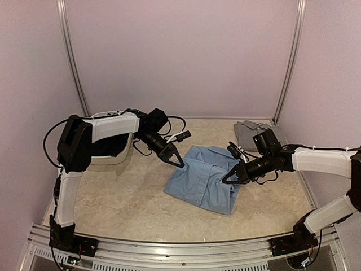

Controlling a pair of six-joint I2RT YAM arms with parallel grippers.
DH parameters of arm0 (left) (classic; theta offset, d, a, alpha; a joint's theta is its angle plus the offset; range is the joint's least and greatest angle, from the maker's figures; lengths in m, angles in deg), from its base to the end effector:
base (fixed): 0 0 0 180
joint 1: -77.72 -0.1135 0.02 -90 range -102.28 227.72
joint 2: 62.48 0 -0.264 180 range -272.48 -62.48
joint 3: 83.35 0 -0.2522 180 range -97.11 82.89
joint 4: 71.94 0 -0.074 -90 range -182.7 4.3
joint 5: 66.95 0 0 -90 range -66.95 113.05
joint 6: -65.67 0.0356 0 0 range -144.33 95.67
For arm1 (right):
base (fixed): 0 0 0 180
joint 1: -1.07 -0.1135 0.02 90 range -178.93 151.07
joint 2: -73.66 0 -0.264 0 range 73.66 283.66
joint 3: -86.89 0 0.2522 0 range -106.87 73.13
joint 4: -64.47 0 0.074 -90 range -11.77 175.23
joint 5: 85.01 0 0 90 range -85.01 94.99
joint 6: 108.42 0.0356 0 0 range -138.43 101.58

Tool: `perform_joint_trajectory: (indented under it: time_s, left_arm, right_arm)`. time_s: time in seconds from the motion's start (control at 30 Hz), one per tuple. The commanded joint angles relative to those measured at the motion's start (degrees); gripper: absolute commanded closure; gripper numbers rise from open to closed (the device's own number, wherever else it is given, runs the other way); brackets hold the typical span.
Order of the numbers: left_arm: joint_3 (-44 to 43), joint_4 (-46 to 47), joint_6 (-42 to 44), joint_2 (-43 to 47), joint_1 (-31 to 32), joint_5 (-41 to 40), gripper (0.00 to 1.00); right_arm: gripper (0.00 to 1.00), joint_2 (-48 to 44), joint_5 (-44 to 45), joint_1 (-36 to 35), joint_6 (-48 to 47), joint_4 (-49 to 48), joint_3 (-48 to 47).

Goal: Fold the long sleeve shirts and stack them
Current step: Fold the 2/3-rectangle-folded shirt at the center of the board.

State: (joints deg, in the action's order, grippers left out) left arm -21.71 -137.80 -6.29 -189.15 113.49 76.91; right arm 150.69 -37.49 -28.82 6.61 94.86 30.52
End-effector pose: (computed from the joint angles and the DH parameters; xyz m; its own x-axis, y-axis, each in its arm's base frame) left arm 0.3508 -0.2882 0.1974 -0.5801 0.6430 -0.5000 0.7395 0.1584 -0.6543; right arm 0.2132 0.1503 0.2038 -0.9222 -0.1701 -0.3474 -0.3812 0.5516 0.7419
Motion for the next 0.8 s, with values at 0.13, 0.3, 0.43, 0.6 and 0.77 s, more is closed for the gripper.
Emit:
perform_joint_trajectory:
  time_s: [0.13, 0.3, 0.43, 0.6, 0.77]
  left_arm:
    - [-6.84, 0.84, -1.99, -8.49, -2.04, 2.93, 1.0]
    - [-6.44, 5.93, -5.56, -8.47, -2.53, 3.6, 0.93]
    - [-5.9, 11.55, -8.95, -8.24, -2.88, 4.03, 0.81]
    - [-4.4, 19.45, -13.44, -7.53, -3.14, 3.52, 0.01]
    - [-2.67, 26.9, -17.65, -4.95, -3.33, -0.14, 0.01]
  right_arm:
    - [1.0, 5.56, -2.27, 5.33, -5.88, 0.48, -2.5]
    - [1.0, 7.41, -4.44, 6.54, -6.3, -1.15, -2.47]
    - [1.0, 8.1, -7.0, 7.89, -5.95, -2.71, -2.29]
    - [1.0, 8.75, -10.17, 10.73, -6.52, -3.81, -3.14]
    - [1.0, 11.26, -15.87, 14.44, -5.63, -7.27, -3.29]
